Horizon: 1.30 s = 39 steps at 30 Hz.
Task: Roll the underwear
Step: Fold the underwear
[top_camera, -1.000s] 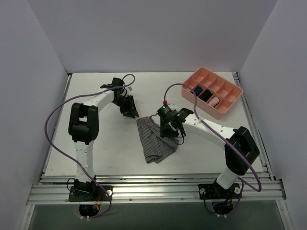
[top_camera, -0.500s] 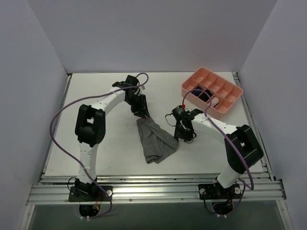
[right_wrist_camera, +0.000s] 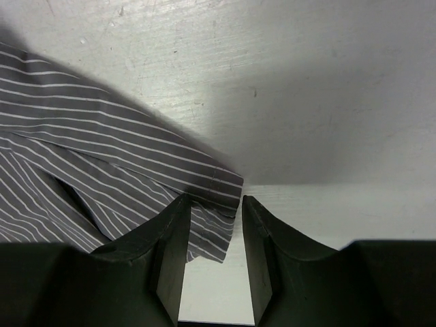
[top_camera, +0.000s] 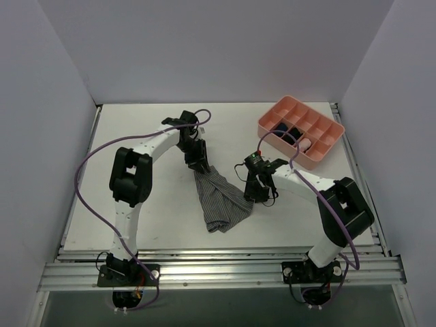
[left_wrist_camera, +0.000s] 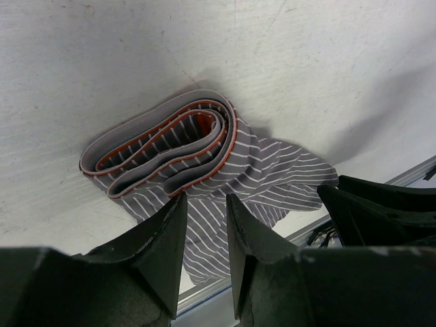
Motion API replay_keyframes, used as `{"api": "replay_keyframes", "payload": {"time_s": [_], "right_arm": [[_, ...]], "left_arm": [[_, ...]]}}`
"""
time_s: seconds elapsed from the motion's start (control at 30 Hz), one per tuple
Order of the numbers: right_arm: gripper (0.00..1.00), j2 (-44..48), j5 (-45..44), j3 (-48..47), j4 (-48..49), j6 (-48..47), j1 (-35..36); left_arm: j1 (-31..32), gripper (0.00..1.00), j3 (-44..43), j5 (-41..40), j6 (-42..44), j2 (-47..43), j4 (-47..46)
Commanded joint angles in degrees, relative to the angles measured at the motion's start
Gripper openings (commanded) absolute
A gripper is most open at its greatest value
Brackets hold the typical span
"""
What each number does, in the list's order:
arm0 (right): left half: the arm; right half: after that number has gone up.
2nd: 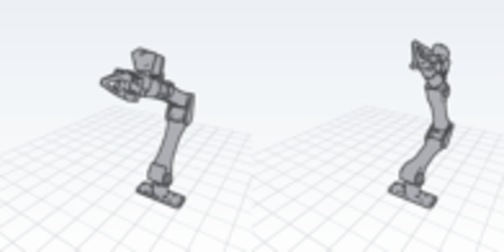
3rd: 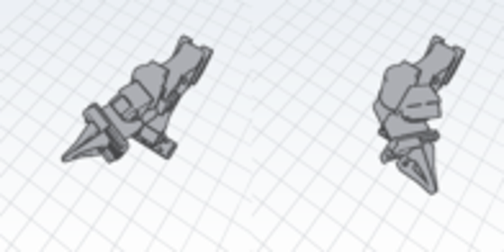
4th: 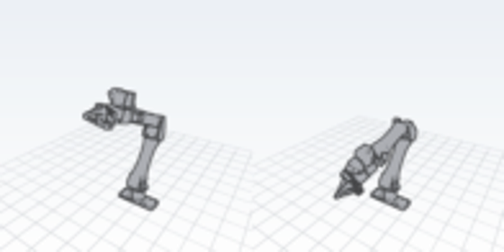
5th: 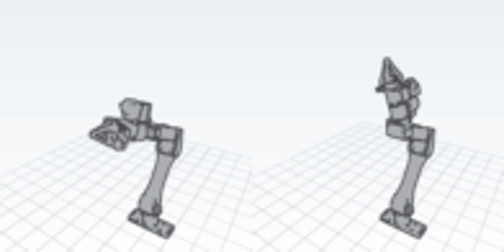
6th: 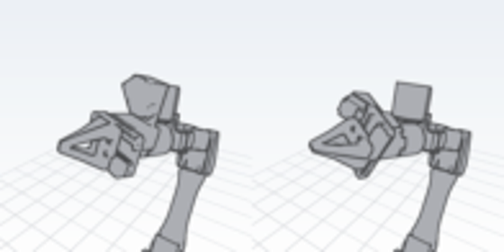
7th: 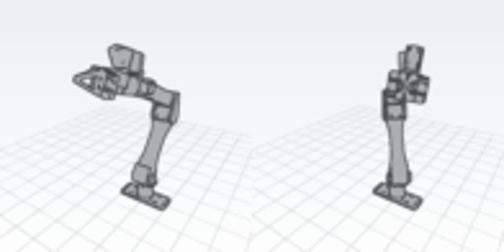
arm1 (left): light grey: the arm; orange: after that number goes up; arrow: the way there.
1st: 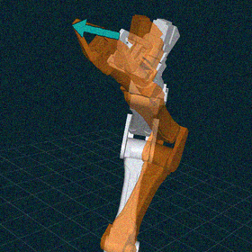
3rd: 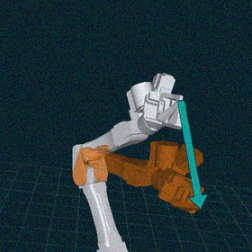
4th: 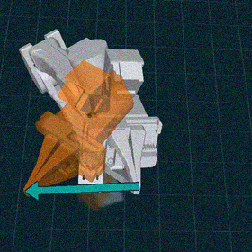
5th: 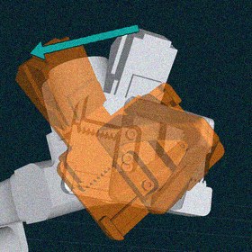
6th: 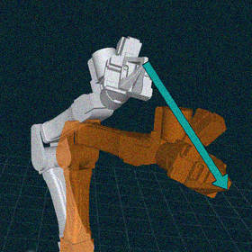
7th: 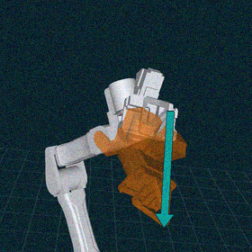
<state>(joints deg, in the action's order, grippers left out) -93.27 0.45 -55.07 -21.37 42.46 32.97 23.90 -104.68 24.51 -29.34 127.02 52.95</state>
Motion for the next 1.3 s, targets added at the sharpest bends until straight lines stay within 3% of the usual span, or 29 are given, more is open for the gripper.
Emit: {"api": "replay_keyframes", "payload": {"time_s": [0.0, 0.23, 0.37, 0.43, 1.07, 1.27], "right_arm": [[0.32, 0.7, 1.4, 0.8, 0.4, 0.9, 0.0], [0.24, 0.9, 2.2, 1.9, 1.8, 0.2, 0.1], [0.03, 1.3, 3.2, 1.5, 2.5, -0.4, 0.2], [0.01, 2.0, 3.6, 1.2, 2.6, -0.3, 0.5], [0.0, 4.5, 0.9, -0.8, 2.5, 2.1, 10.1], [0.0, 4.9, 0.2, -1.5, 2.3, 3.0, 11.6]], "left_arm": [[-0.3, 0.38, -2.8, -1.8, 1.4, 0.0, 2.3], [-0.7, 0.37, -2.9, -1.9, 1.9, 0.2, 2.2], [-1.8, 0.37, -3.2, -0.8, 2.2, 0.2, 1.5], [-2.1, 0.37, -4.2, -0.3, 2.7, 0.8, 1.7], [-2.3, 0.37, -5.2, 3.7, 2.3, 3.0, 2.0], [-2.3, 0.1, -5.7, 5.0, 2.1, 3.0, 2.2]]}}
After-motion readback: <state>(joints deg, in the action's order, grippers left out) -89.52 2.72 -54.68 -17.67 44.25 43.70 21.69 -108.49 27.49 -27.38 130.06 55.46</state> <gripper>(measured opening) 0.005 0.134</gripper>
